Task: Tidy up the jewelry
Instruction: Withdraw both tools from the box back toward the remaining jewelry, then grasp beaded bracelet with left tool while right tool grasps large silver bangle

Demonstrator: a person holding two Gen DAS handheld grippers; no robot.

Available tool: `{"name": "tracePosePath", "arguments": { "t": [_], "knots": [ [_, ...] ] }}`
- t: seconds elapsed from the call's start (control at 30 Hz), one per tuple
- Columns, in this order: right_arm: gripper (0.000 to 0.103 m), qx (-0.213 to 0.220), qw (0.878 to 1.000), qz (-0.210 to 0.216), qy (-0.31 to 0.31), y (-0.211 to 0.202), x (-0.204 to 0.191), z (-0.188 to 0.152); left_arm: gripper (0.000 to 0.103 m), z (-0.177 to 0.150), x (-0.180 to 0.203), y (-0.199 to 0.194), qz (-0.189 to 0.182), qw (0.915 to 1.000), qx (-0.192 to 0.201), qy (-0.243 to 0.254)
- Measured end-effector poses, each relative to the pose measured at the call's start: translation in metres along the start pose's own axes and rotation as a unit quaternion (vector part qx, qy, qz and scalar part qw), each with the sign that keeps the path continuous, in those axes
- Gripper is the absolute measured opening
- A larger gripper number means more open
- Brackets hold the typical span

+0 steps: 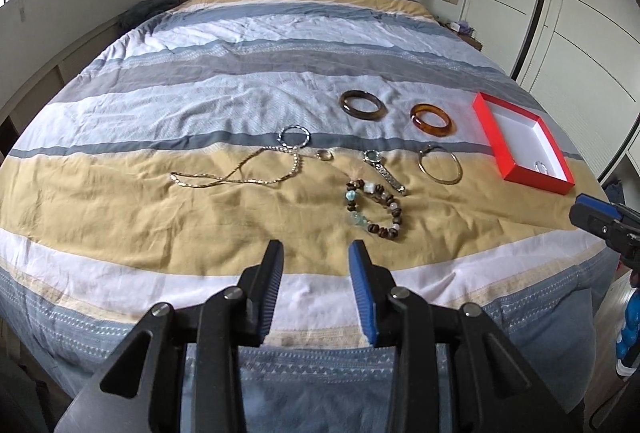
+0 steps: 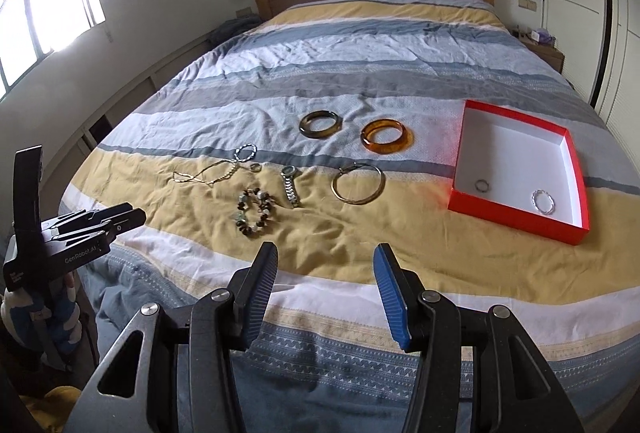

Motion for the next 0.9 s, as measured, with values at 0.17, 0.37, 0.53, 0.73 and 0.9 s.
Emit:
{"name": "tracePosePath", "arguments": {
  "t": [0.17,0.37,0.53,0.73,0.9],
  "knots": [
    [0.05,-0.025,1.0,0.002,0.008,0.039,0.019,0.005,0.032,0.011,0.014,0.046,-0.004,0.9997,-0.026,0.001],
    [0.05,-0.05,0.999,0.007,0.015,0.086,0.036,0.012,0.032,0.013,0.02,0.095,0.001,0.9984,-0.056,-0.001],
    [0.05,-0.062,0.997,0.004,0.037,0.125,0.055,0.018,0.032,0.01,0.023,0.12,-0.004,0.9973,-0.074,0.0],
    [0.049,-0.068,0.997,0.005,0.044,0.164,0.064,0.031,0.032,0.011,0.021,0.14,0.003,0.9964,-0.084,-0.002],
    [0.041,-0.082,0.996,0.006,0.042,0.191,0.068,0.033,0.031,0.012,0.024,0.151,0.012,0.996,-0.089,0.004]
  ]
}}
Point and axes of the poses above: each gripper's, at about its wrist camera, not at the fingertips, and y roughly the way its jaws point, x to its right, z to its top, the point moved 7 cm from there along y, roughly the way its jaws point, and after that the axes turned 14 degrees about -y, right-handed, at the moved point
